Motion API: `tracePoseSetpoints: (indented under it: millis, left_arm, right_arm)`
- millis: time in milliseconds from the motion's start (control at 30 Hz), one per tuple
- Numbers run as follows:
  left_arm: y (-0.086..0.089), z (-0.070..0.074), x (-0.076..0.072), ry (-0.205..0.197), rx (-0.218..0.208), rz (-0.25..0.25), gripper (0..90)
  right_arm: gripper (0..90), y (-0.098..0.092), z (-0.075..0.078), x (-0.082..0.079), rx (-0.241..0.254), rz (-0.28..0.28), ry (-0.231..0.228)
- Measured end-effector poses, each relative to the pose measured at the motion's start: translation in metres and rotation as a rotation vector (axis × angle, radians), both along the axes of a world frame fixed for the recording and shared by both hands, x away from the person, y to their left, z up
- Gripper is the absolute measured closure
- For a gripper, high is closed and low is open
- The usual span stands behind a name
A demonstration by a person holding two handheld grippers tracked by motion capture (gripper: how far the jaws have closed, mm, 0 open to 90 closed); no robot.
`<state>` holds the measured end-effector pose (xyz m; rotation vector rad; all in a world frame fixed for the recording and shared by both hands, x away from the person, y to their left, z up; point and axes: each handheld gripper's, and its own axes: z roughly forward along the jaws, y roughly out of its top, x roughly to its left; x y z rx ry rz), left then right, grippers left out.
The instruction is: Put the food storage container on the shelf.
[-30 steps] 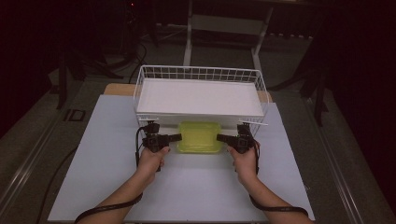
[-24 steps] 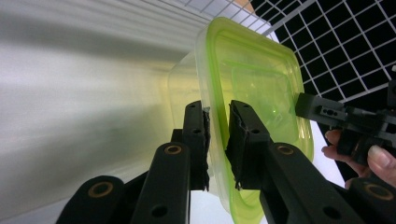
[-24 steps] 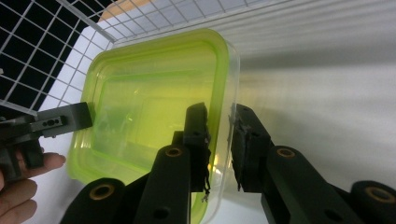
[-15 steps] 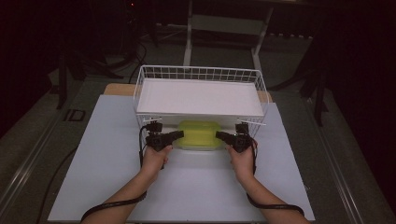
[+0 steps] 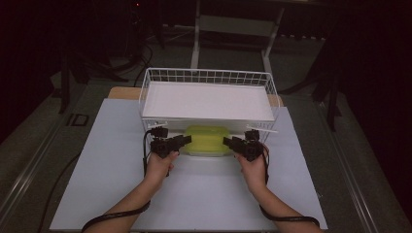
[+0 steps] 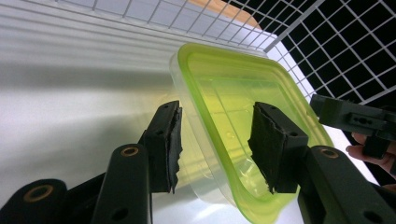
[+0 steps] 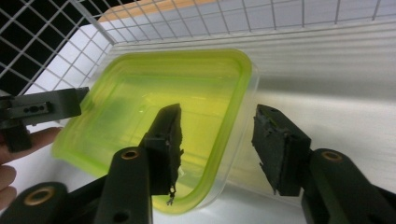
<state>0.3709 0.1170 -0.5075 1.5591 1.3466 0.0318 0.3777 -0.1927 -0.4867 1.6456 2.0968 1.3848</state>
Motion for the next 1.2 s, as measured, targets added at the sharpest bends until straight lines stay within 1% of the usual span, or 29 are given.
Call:
tracePoseSetpoints:
  millis: [33, 67, 100, 133, 200, 233, 300, 367, 400, 433, 467, 533, 600, 633, 667, 700, 733, 767, 800, 833, 900, 967, 1033, 1100, 1133, 1200]
  left_arm:
    - [0.0, 0.002, -0.002, 0.003, 0.006, 0.007, 53.4]
    - [0.002, 0.003, -0.004, 0.0, 0.007, 0.012, 53.4]
    - [0.003, 0.004, -0.006, 0.005, 0.001, 0.011, 53.5]
    - [0.005, 0.006, -0.008, -0.001, 0.011, 0.013, 53.5]
    - [0.008, 0.009, -0.014, -0.012, 0.001, 0.015, 53.5]
    - [0.01, 0.01, -0.016, -0.014, 0.005, 0.015, 53.5]
    - [0.013, 0.013, -0.022, -0.02, 0.0, 0.009, 53.5]
    - [0.016, 0.014, -0.027, -0.025, 0.002, 0.005, 53.5]
    - [0.018, 0.015, -0.03, -0.031, 0.009, 0.001, 53.5]
    - [0.019, 0.016, -0.033, -0.04, 0.028, 0.002, 53.5]
    - [0.02, 0.017, -0.037, -0.047, 0.042, 0.002, 53.5]
    - [0.022, 0.019, -0.043, -0.058, 0.054, 0.009, 53.4]
    - [0.025, 0.02, -0.049, -0.071, 0.053, 0.011, 52.5]
    - [0.026, 0.02, -0.052, -0.08, 0.057, 0.006, 48.4]
    - [0.027, 0.021, -0.054, -0.089, 0.061, -0.005, 47.5]
    - [0.028, 0.022, -0.057, -0.097, 0.065, -0.002, 47.0]
    - [0.029, 0.022, -0.06, -0.103, 0.066, 0.002, 43.6]
    - [0.03, 0.023, -0.062, -0.103, 0.075, 0.003, 42.9]
    - [0.03, 0.023, -0.065, -0.107, 0.077, 0.005, 41.5]
    - [0.031, 0.023, -0.067, -0.11, 0.077, 0.003, 37.9]
    - [0.034, 0.022, -0.07, -0.119, 0.065, -0.027, 35.3]
    - [0.035, 0.021, -0.074, -0.128, 0.07, -0.036, 33.4]
    - [0.035, 0.018, -0.076, -0.14, 0.094, -0.038, 26.5]
    - [0.035, 0.015, -0.078, -0.157, 0.13, -0.048, 22.8]
    - [0.036, 0.014, -0.08, -0.167, 0.149, -0.047, 19.3]
    - [0.036, 0.011, -0.082, -0.172, 0.19, -0.044, 15.6]
  right_arm:
    - [51.0, -0.001, 0.001, -0.002, 0.006, 0.002, -0.009]
    - [51.0, -0.002, 0.002, -0.003, 0.02, 0.004, -0.008]
    - [51.0, -0.003, 0.003, -0.005, 0.024, 0.008, -0.011]
    - [51.0, -0.004, 0.004, -0.007, 0.019, 0.012, -0.018]
    - [50.9, -0.003, 0.007, -0.013, 0.006, 0.019, -0.035]
    - [50.7, -0.003, 0.008, -0.016, 0.009, 0.027, -0.04]
    - [50.7, -0.003, 0.011, -0.022, 0.028, 0.038, -0.037]
    - [51.2, -0.001, 0.013, -0.026, 0.023, 0.055, -0.042]
    - [53.2, 0.0, 0.015, -0.029, 0.024, 0.059, -0.045]
    - [56.5, 0.001, 0.016, -0.032, 0.024, 0.066, -0.041]
    - [56.7, 0.003, 0.017, -0.034, 0.02, 0.077, -0.041]
    - [59.9, 0.007, 0.018, -0.039, 0.011, 0.097, -0.045]
    - [64.9, 0.011, 0.018, -0.044, 0.01, 0.113, -0.046]
    - [70.2, 0.012, 0.018, -0.046, 0.008, 0.118, -0.04]
    - [76.0, 0.013, 0.017, -0.048, 0.017, 0.12, -0.035]
    - [80.2, 0.015, 0.016, -0.05, 0.022, 0.123, -0.022]
    - [83.3, 0.017, 0.014, -0.051, 0.017, 0.138, -0.015]
    - [86.3, 0.019, 0.013, -0.052, 0.005, 0.15, -0.016]
    - [88.2, 0.021, 0.011, -0.053, -0.005, 0.156, -0.016]
    - [89.6, 0.022, 0.009, -0.053, -0.011, 0.164, -0.011]
    - [89.8, 0.026, 0.005, -0.054, -0.019, 0.173, -0.001]
    - [89.9, 0.029, 0.002, -0.056, -0.021, 0.177, 0.004]
    - [89.9, 0.033, -0.002, -0.058, -0.03, 0.187, 0.012]
    - [89.9, 0.037, -0.006, -0.059, -0.044, 0.202, 0.019]
    - [89.9, 0.039, -0.009, -0.06, -0.054, 0.206, 0.018]
    - [89.9, 0.044, -0.012, -0.061, -0.063, 0.215, 0.019]
